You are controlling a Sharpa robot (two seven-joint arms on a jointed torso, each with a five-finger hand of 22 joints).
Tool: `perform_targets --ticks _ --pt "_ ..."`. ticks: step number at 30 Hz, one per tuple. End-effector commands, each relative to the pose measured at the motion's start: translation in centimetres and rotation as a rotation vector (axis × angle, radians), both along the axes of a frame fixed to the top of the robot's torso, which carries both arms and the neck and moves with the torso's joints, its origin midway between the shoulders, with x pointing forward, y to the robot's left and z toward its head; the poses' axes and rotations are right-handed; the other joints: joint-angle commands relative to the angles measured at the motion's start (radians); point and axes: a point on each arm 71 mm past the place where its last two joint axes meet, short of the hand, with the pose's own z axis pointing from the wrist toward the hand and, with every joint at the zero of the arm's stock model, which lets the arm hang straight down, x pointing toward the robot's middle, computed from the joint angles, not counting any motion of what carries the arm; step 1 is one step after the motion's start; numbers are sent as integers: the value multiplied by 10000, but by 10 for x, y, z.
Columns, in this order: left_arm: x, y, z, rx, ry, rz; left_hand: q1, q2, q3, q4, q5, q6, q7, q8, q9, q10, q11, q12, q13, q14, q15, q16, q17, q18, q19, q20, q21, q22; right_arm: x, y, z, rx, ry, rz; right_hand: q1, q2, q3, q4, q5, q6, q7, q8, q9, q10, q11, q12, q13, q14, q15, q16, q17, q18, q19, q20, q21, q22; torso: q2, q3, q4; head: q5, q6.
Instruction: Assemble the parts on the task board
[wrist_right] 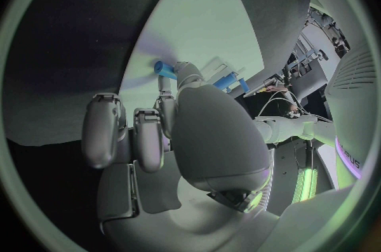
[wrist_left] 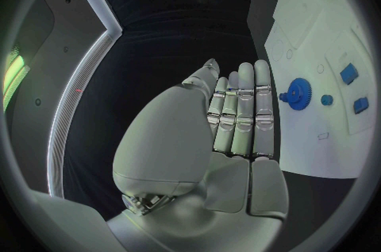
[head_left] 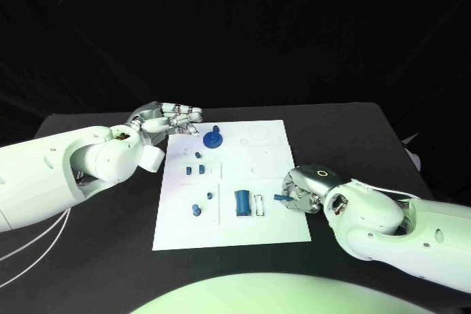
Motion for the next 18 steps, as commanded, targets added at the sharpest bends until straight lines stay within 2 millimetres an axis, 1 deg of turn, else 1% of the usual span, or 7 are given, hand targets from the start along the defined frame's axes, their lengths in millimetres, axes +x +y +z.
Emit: perform_targets --ticks 1,8,12,15,17,18 --pt "0 -2 1 -95 -74 -102 -11 113 -26 -18 0 -60 -6 41 -16 -59 -4 17 13 -50 -11 0 -12 98 38 4 -49 -10 -5 0 1 335 195 -327 -82 -174 73 14 70 127 -154 77 130 196 -95 74 -1355 850 -94 51 1653 -65 123 -63 74 1911 -3 2 -2 -5 -2" --pt "0 -3 1 -103 -74 -122 -11 113 -26 -18 0 -60 -6 41 -16 -59 -4 17 13 -50 -11 0 -12 98 38 4 -49 -10 -7 7 13 1147 68 -453 -128 -211 153 26 132 140 -165 94 144 232 -105 118 -1318 861 -103 79 1702 -78 150 -72 145 1929 0 -11 0 -19 -11" --pt "0 -3 1 -106 -75 -127 -11 113 -26 -18 0 -60 -6 41 -16 -59 -4 17 13 -50 -11 0 -12 98 38 4 -49 -10 -8 9 13 1378 352 -542 -181 -246 200 39 163 144 -166 103 153 253 -107 145 -1295 864 -107 87 1715 -83 162 -78 173 1936 -3 -18 0 -34 14" --pt "0 -3 1 -107 -76 -129 -11 113 -26 -18 0 -60 -6 41 -16 -59 -4 17 13 -50 -11 0 -12 98 38 4 -49 -10 -9 12 12 1578 596 -627 -250 -276 229 51 176 148 -165 109 160 263 -107 154 -1287 866 -108 93 1726 -83 164 -81 173 1935 -3 -9 -3 -36 -2" --pt "0 -3 1 -110 -74 -137 -11 113 -26 -18 0 -60 -6 41 -16 -59 -4 17 13 -50 -11 0 -12 98 38 4 -49 -10 -10 14 11 1732 766 -699 -402 -308 274 67 185 151 -162 116 168 276 -105 166 -1275 870 -108 104 1744 -87 173 -82 191 1939 -3 -10 0 -44 -9" --pt "0 -3 1 -112 -72 -145 -11 113 -26 -18 0 -60 -6 41 -16 -59 -4 17 13 -50 -11 0 -12 98 38 4 -49 -10 -10 15 10 1813 860 -734 -500 -317 296 71 184 152 -161 119 172 284 -104 176 -1267 871 -107 108 1752 -90 178 -81 203 1942 -1 -18 2 -54 -12"
